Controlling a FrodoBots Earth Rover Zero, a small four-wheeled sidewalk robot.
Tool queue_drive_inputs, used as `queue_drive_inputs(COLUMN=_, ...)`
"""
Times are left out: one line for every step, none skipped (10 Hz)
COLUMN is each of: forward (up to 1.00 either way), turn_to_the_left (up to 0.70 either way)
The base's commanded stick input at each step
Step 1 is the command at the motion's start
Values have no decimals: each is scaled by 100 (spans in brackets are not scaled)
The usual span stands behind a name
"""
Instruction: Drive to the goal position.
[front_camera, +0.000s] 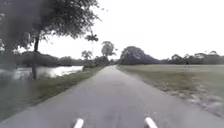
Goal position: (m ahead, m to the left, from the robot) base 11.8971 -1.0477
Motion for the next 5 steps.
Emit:
queue_drive_inputs(forward=85, turn_to_the_left=0)
queue_drive_inputs(forward=85, turn_to_the_left=0)
queue_drive_inputs(forward=85, turn_to_the_left=0)
queue_drive_inputs(forward=85, turn_to_the_left=0)
queue_drive_inputs(forward=85, turn_to_the_left=0)
